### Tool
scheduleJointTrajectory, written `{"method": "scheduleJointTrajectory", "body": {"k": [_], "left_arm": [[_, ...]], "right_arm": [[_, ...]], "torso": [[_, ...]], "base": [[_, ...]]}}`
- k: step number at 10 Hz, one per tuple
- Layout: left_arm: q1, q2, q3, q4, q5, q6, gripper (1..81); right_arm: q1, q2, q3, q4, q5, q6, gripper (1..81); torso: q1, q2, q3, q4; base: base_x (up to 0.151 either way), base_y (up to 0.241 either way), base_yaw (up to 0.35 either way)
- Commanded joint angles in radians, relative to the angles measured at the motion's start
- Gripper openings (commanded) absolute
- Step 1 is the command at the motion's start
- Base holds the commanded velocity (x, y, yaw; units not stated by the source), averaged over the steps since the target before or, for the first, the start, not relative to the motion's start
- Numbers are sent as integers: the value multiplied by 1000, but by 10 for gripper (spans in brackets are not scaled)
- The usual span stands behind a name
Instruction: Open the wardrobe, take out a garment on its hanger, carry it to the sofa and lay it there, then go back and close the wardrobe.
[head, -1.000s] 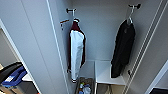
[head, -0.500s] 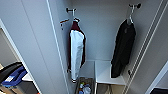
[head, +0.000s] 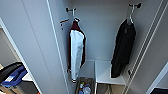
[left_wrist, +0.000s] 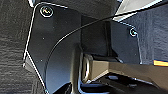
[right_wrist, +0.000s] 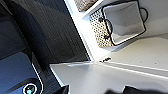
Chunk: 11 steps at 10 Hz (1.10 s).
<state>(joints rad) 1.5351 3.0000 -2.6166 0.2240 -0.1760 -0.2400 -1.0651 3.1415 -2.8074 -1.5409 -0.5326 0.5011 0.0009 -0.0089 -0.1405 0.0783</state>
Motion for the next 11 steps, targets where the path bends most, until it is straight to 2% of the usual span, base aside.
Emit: {"method": "scheduleJointTrajectory", "body": {"k": [1, 3, 6, 7, 8, 9, 11], "left_arm": [[-29, -2, 4, 8, 50, 4, 811], [-31, -15, 4, 8, 50, 5, 811], [-28, -10, 4, 9, 50, 10, 811], [-28, -9, 4, 8, 50, 10, 811], [-28, -9, 4, 8, 50, 10, 811], [-28, -9, 4, 8, 50, 10, 811], [-28, -9, 4, 11, 49, 11, 811]], "right_arm": [[75, -10, -71, -21, -112, 123, 811], [69, -28, -92, -22, -103, 214, 811], [59, -91, -89, -10, -96, 290, 811], [56, -114, -79, 19, -70, 335, 811], [47, -142, -63, 105, 29, 347, 811], [29, -178, -32, 239, 147, 338, 811], [-22, -232, 79, 365, 211, 338, 811]], "torso": [[0, 0, 0, 0], [0, 0, 0, 0], [0, 0, 0, 0], [0, 0, 0, 0], [0, 0, 0, 0], [0, 0, 0, 0], [0, 0, 0, 0]], "base": [[0, 0, 0], [0, 0, 0], [0, 0, 0], [0, 0, 0], [0, 0, 0], [0, 0, 0], [0, 0, 0]]}}
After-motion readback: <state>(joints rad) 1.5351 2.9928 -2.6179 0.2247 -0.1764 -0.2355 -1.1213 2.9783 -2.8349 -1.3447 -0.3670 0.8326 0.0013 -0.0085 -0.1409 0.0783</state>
